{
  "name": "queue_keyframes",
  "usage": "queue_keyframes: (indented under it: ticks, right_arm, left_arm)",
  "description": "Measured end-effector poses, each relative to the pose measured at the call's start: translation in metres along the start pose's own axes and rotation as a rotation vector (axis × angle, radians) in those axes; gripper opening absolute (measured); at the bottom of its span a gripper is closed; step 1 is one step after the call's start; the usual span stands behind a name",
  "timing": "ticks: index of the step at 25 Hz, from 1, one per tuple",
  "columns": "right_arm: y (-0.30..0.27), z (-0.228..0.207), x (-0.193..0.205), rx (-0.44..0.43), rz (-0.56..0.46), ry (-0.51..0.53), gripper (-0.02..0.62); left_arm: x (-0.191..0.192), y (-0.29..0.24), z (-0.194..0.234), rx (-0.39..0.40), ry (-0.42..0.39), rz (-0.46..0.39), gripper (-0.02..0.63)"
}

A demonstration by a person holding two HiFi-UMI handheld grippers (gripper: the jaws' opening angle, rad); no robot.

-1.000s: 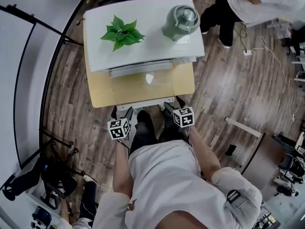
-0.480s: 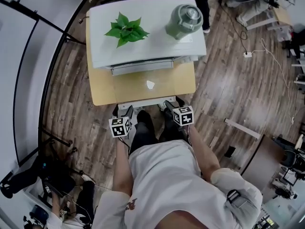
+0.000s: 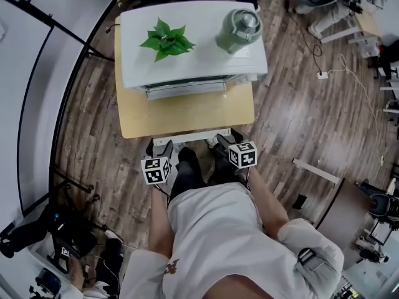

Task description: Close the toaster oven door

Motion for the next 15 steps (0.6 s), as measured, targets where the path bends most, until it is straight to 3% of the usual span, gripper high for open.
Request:
queue_keyframes:
  ticks: [15]
  right_arm:
    - [0.035, 0.005, -0.030, -0.028, -0.082, -0.076, 0.262]
  left_arm:
    - [-0.030, 0.034, -0.012, 0.055, 0.050, -0.079, 0.327]
Point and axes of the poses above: the fingertips, and each gripper's own axes: y backward along the fingers, z to its left, x out of its underside, the point moved 7 cm from there along y, backward along the fingers, and after that the axes turned 10 degrees about y, right-handed, at the moved point
